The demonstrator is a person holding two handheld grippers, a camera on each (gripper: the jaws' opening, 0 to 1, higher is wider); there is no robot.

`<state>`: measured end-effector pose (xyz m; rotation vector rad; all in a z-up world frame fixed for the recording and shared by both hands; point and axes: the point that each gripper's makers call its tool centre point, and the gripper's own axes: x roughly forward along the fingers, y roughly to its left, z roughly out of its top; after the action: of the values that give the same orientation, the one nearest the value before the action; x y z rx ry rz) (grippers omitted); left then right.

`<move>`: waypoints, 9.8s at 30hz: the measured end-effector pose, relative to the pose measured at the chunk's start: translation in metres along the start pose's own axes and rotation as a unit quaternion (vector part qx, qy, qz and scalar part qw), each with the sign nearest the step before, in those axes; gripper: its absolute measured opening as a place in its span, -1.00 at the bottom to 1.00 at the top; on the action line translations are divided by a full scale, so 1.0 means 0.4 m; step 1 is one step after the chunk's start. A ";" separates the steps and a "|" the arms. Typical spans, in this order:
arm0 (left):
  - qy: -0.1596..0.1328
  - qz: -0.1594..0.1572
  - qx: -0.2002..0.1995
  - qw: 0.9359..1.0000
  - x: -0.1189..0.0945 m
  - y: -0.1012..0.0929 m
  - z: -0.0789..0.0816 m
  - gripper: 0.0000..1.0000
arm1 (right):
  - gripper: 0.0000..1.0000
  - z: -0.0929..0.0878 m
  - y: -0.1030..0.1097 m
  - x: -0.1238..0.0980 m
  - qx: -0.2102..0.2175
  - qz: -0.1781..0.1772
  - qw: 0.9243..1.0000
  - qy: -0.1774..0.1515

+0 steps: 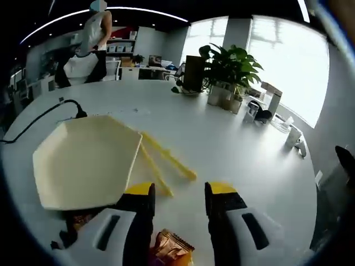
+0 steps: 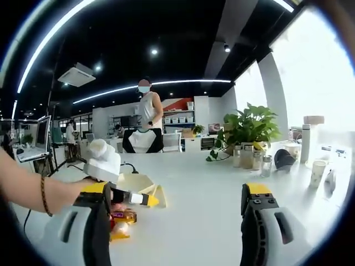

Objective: Place the target food into the container with the food tongs after gripping and lifting it, then release it inside without dropping or visibly crushing the food.

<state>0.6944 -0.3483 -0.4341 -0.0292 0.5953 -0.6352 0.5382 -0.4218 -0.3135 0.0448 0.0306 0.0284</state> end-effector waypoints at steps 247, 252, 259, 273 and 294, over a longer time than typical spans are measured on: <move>-0.258 -0.512 -0.470 0.671 -0.534 -0.141 0.089 -0.96 | -0.41 0.094 0.274 0.121 0.387 0.237 0.891 0.016; -0.249 -0.514 -0.450 0.686 -0.539 -0.147 0.088 -0.95 | -0.43 0.091 0.276 0.118 0.393 0.244 0.886 0.021; -0.244 -0.514 -0.416 0.709 -0.548 -0.151 0.102 -0.94 | -0.47 0.119 0.281 0.109 0.390 0.256 0.884 -0.002; -0.232 -0.475 -0.334 0.780 -0.549 -0.151 0.075 -0.33 | -0.50 0.127 0.264 0.110 0.352 0.248 0.903 -0.009; -0.181 -0.195 0.072 0.961 -0.543 -0.010 -0.067 0.72 | -0.49 0.119 0.270 0.107 0.261 0.240 0.935 -0.009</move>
<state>0.5379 -0.2246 -0.3439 -0.1265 0.1844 -1.0277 0.5794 -0.3147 -0.2622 0.5853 0.0076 0.5108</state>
